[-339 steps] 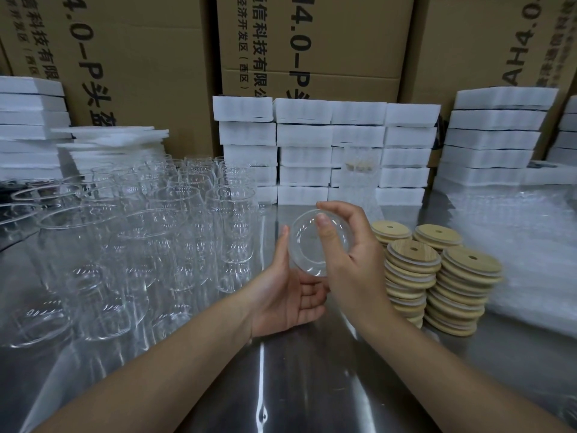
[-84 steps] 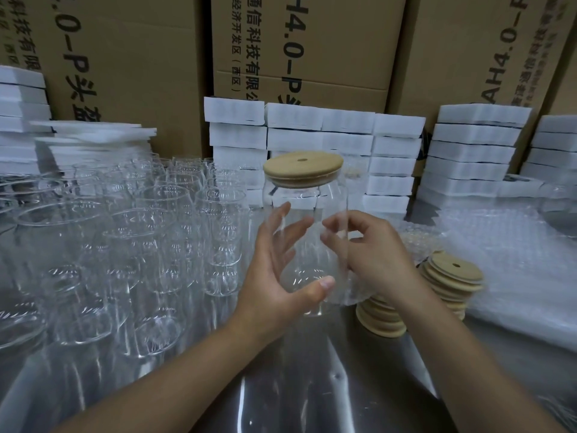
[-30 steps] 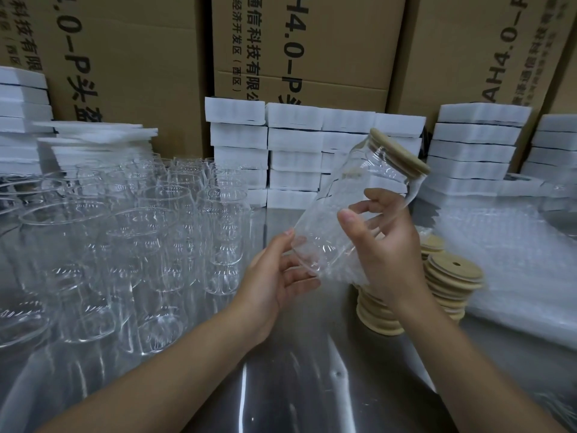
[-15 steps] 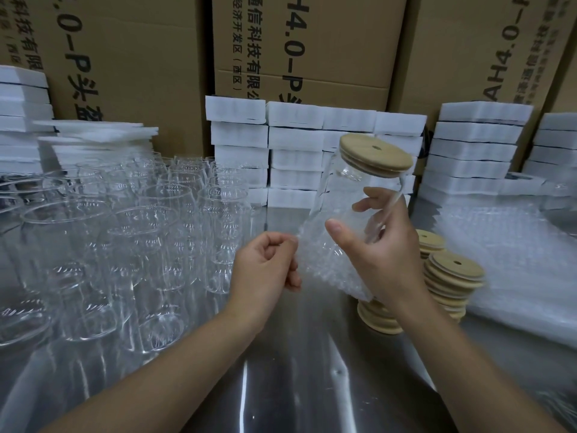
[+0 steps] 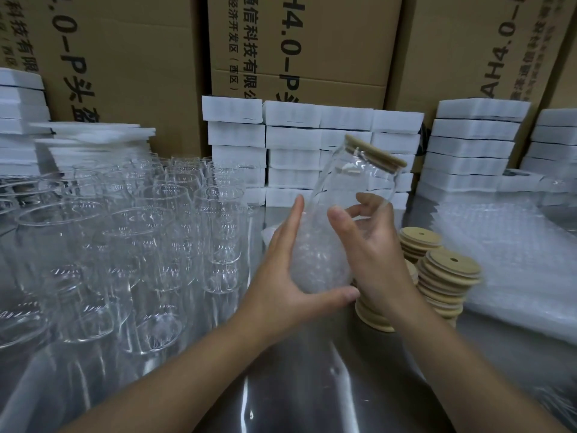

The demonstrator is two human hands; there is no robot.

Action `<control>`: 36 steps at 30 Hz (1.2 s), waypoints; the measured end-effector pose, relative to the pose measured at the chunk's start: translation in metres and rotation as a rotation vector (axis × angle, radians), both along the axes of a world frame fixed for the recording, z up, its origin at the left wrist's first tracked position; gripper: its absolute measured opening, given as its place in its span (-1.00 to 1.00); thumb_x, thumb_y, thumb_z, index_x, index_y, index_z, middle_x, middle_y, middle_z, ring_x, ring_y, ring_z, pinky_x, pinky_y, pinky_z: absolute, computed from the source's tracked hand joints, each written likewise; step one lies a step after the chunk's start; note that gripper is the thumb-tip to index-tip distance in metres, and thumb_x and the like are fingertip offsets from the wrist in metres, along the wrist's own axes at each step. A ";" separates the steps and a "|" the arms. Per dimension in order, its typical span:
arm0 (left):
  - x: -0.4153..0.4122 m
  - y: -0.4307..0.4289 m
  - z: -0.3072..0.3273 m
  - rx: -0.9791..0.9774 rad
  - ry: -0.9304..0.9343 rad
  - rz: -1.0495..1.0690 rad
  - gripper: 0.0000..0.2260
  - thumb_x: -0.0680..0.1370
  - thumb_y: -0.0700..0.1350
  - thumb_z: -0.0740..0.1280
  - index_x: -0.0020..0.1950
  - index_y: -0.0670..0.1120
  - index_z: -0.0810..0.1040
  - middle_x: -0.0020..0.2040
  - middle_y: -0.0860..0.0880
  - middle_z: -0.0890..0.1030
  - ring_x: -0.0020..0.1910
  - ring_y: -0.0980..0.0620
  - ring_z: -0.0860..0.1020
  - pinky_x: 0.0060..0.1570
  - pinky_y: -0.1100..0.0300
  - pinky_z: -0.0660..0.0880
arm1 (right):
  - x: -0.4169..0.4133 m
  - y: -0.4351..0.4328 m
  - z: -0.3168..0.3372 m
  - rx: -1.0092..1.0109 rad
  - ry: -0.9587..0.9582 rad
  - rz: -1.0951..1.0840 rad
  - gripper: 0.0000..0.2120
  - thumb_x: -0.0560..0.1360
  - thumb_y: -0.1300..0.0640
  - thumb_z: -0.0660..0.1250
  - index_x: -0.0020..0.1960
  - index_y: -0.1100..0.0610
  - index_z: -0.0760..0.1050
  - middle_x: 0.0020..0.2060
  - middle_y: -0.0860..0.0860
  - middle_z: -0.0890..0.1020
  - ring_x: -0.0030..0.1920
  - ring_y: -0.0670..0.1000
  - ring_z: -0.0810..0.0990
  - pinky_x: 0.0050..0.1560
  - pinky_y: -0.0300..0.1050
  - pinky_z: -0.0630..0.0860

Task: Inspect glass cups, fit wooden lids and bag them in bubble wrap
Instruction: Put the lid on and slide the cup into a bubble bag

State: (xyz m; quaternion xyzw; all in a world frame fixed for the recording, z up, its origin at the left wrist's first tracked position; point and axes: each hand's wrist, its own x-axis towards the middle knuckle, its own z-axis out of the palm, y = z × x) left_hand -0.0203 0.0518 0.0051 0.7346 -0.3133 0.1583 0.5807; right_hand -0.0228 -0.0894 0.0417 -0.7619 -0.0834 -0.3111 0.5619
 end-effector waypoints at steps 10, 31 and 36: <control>0.010 -0.001 -0.009 -0.161 0.047 0.126 0.07 0.17 0.06 0.59 0.55 0.18 0.04 0.18 0.28 0.49 0.18 0.41 0.48 0.08 0.47 0.45 | 0.001 0.007 -0.009 -0.261 0.076 0.088 -0.37 0.14 -0.48 0.27 0.17 -0.33 0.34 0.06 -0.28 0.43 0.10 -0.31 0.41 0.06 -0.24 0.39; 0.011 0.008 0.008 -0.455 0.088 -0.056 0.18 0.05 0.39 0.57 0.49 0.27 -0.06 0.20 0.30 0.59 0.23 0.25 0.55 0.03 0.35 0.53 | 0.003 -0.001 -0.011 -0.148 0.176 0.489 -0.12 0.18 0.04 0.61 0.37 -0.01 0.22 0.20 -0.04 0.58 0.21 -0.07 0.57 0.25 0.05 0.50; 0.014 0.009 0.001 -0.269 0.105 -0.076 0.08 -0.03 0.40 0.57 0.39 0.26 0.16 0.28 0.24 0.45 0.17 0.46 0.48 -0.01 0.55 0.42 | 0.001 -0.005 -0.007 0.062 0.076 0.436 -0.15 0.15 0.00 0.59 0.33 0.02 0.27 0.14 -0.01 0.62 0.16 -0.04 0.62 0.13 -0.08 0.56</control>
